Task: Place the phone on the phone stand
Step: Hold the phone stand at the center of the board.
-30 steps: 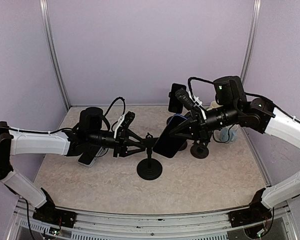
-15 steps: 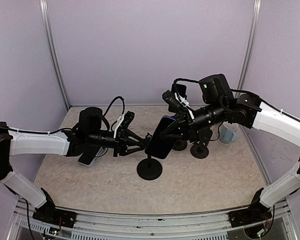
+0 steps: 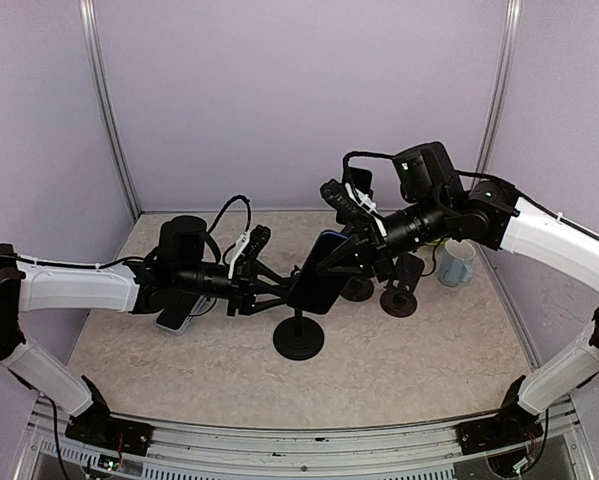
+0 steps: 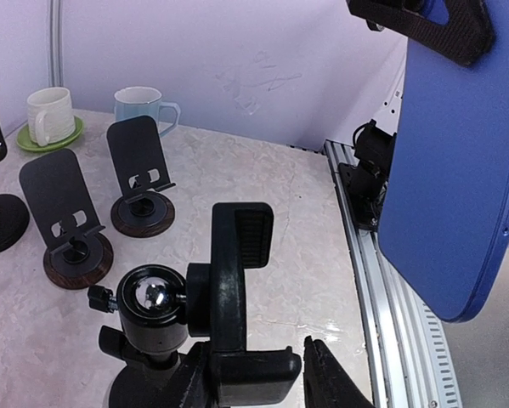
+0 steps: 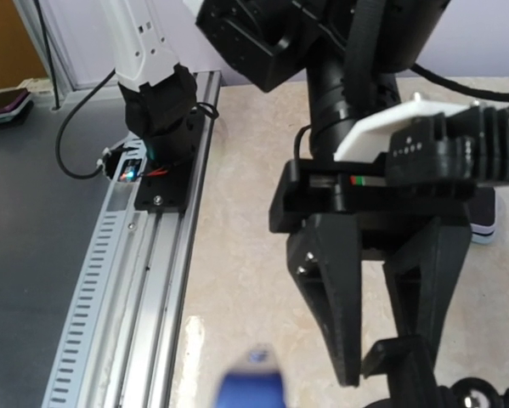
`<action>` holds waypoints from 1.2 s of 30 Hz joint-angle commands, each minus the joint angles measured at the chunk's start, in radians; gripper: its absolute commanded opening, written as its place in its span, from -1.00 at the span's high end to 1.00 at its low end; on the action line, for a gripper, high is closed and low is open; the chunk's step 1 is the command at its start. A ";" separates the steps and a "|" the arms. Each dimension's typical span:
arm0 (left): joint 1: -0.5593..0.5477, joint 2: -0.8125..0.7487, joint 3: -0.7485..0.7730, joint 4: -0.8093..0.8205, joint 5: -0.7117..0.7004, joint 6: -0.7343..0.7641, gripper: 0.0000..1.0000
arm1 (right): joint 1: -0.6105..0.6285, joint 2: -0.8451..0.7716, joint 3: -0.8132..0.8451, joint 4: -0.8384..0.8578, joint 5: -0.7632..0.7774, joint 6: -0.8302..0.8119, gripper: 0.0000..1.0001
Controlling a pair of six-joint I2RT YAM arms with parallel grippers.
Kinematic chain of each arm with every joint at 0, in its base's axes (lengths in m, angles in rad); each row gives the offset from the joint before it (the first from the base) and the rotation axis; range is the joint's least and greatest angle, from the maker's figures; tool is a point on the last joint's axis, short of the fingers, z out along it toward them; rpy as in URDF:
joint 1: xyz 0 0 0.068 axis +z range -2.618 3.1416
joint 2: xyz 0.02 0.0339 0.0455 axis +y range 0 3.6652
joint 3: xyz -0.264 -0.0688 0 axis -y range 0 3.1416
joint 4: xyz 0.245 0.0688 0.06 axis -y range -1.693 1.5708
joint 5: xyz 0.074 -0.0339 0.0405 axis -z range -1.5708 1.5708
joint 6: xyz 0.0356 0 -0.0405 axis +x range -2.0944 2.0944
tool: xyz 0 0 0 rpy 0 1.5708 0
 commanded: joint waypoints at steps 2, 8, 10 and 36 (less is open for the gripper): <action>0.013 -0.019 -0.017 0.037 0.039 -0.004 0.40 | 0.009 -0.011 0.028 0.016 -0.023 -0.041 1.00; 0.009 -0.011 -0.007 0.027 0.054 -0.003 0.66 | 0.009 0.006 0.026 0.025 -0.046 -0.070 1.00; 0.006 -0.014 0.001 0.019 0.055 -0.002 0.71 | 0.010 0.031 0.036 0.017 -0.083 -0.091 1.00; -0.036 -0.120 -0.029 -0.065 0.098 -0.026 0.76 | 0.043 0.388 0.335 -0.318 -0.183 -0.491 1.00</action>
